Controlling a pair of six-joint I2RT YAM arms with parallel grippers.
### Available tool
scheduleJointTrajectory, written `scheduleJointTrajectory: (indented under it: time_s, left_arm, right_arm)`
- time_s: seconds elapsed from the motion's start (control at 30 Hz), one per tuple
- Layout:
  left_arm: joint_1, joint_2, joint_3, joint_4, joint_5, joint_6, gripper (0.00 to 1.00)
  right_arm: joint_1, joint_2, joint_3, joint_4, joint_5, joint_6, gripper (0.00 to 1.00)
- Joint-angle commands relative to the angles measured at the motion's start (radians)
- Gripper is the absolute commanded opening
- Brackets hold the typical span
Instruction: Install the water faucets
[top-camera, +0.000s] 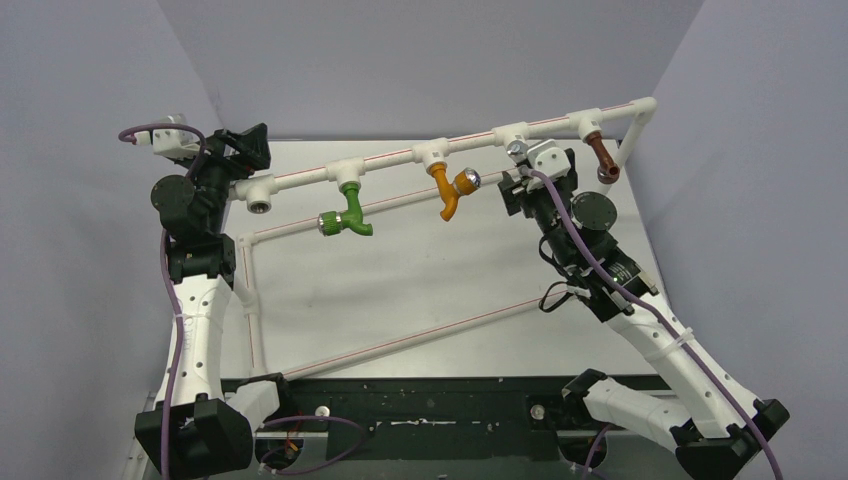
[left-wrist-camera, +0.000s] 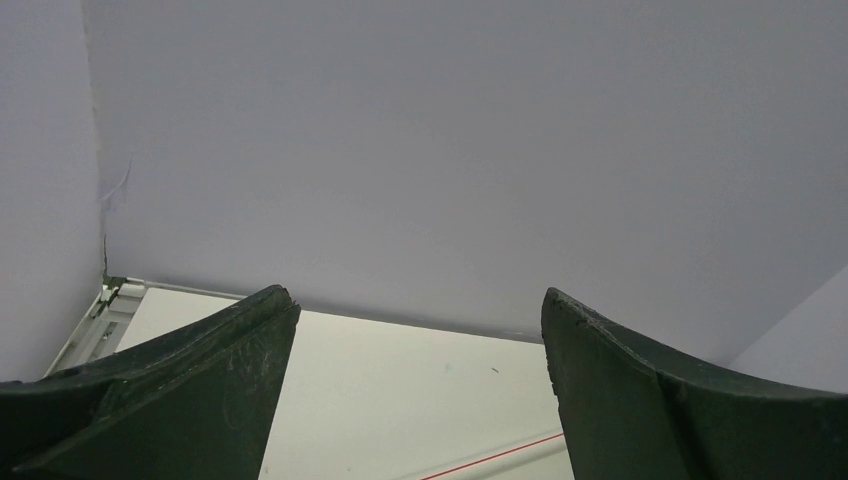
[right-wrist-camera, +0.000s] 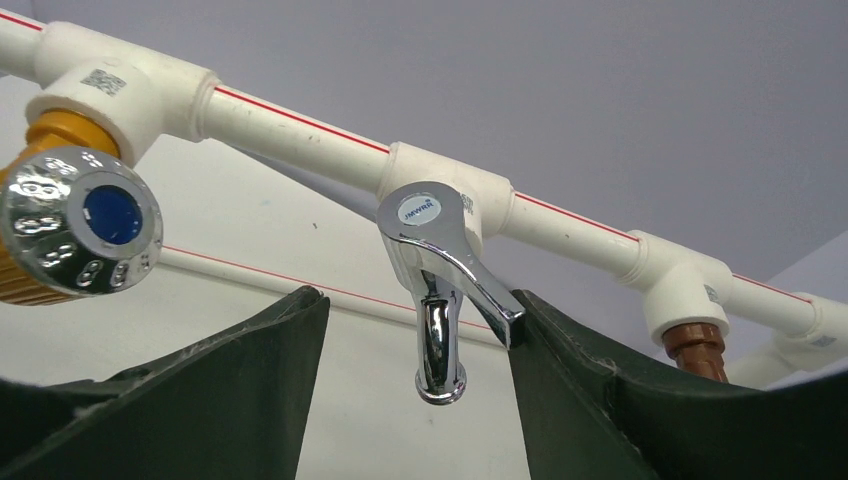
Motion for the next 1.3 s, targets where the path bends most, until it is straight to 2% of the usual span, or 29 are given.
scheduleJointTrajectory:
  time_s: [0.0, 0.07, 0.17, 0.4, 0.53, 0.57, 0.77, 1.27]
  left_arm:
    - [0.008, 0.097, -0.107, -0.268, 0.048, 0.000, 0.90]
    - [0.008, 0.097, -0.107, -0.268, 0.048, 0.000, 0.90]
    - [0.009, 0.096, -0.107, -0.268, 0.048, 0.001, 0.90]
    - [0.009, 0.095, -0.107, -0.268, 0.047, 0.001, 0.90]
    - [0.009, 0.097, -0.105, -0.268, 0.046, 0.001, 0.90]
    - [0.009, 0.097, -0.106, -0.269, 0.046, 0.001, 0.90]
    - [0.010, 0.097, -0.105, -0.270, 0.047, 0.002, 0.90]
    - [0.011, 0.086, -0.108, -0.266, 0.049, -0.001, 0.90]
  right_arm:
    - [-0.002, 0.027, 0.047, 0.067, 0.075, 0.005, 0.59]
    - [-0.009, 0.040, 0.048, 0.102, 0.077, 0.016, 0.53]
    - [-0.020, 0.064, 0.058, 0.107, 0.083, 0.033, 0.49]
    - [-0.054, 0.105, 0.055, 0.132, 0.079, 0.069, 0.48]
    - [-0.065, 0.117, 0.054, 0.141, 0.078, 0.084, 0.44]
    - [-0.068, 0.118, 0.054, 0.144, 0.078, 0.088, 0.41]
    - [-0.087, 0.122, 0.051, 0.156, 0.079, 0.155, 0.00]
    - [-0.113, 0.041, -0.157, 0.389, 0.193, 0.741, 0.00]
